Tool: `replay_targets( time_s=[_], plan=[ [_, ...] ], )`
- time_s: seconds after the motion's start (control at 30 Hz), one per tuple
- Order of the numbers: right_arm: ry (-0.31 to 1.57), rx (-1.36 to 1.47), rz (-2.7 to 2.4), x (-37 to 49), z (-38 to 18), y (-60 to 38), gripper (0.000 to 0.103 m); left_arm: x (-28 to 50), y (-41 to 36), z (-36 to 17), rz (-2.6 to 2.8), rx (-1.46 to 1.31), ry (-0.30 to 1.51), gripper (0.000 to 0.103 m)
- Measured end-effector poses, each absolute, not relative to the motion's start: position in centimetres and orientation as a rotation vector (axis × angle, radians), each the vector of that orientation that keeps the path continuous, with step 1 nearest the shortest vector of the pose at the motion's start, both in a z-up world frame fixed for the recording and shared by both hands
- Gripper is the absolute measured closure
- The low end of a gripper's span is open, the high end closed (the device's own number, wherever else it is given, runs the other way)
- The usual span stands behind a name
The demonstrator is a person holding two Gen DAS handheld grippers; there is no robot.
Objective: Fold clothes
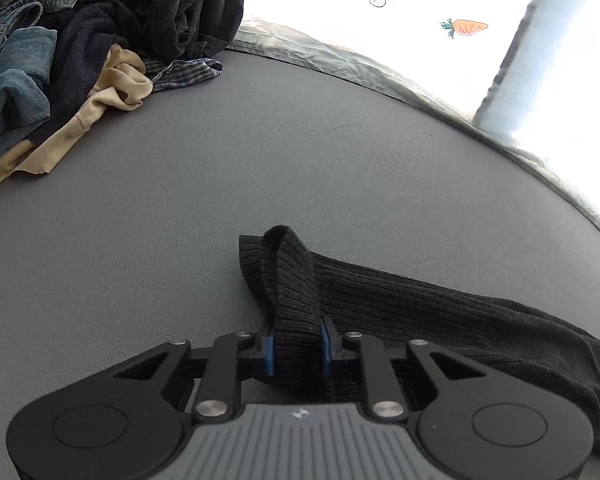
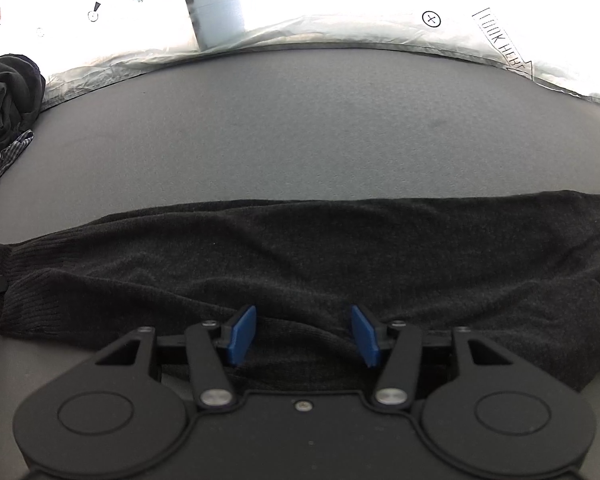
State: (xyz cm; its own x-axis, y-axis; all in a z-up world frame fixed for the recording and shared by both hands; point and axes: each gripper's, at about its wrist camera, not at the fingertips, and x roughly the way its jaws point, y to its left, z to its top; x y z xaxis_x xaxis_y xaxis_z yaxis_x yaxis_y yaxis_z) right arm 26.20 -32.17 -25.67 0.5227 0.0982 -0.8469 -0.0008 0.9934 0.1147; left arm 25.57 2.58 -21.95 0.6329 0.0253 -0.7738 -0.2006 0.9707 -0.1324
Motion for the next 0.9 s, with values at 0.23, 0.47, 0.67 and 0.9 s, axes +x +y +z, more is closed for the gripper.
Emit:
replay_targets(
  time_s=[0.23,0.47,0.67,0.9],
  plan=[
    [0.984,0.135,0.052,25.1,-24.3,-34.0,0.049,25.6,-1.2,-18.5,0.01,-0.205,0.803,0.089],
    [0.909,0.157,-0.045,22.3,-21.4,-39.0,0.049,26.4,-12.9,-12.6,-0.278,-0.152,0.723,0.089],
    [0.894,0.162,-0.127,19.1,-20.9,-44.0,0.049,26.7,-25.4,-13.9,-0.549,-0.09,0.76,0.06],
    [0.896,0.214,-0.107,19.4,-21.4,-47.2,0.048,26.1,-25.2,-16.9,-0.409,0.028,0.803,0.024]
  ],
)
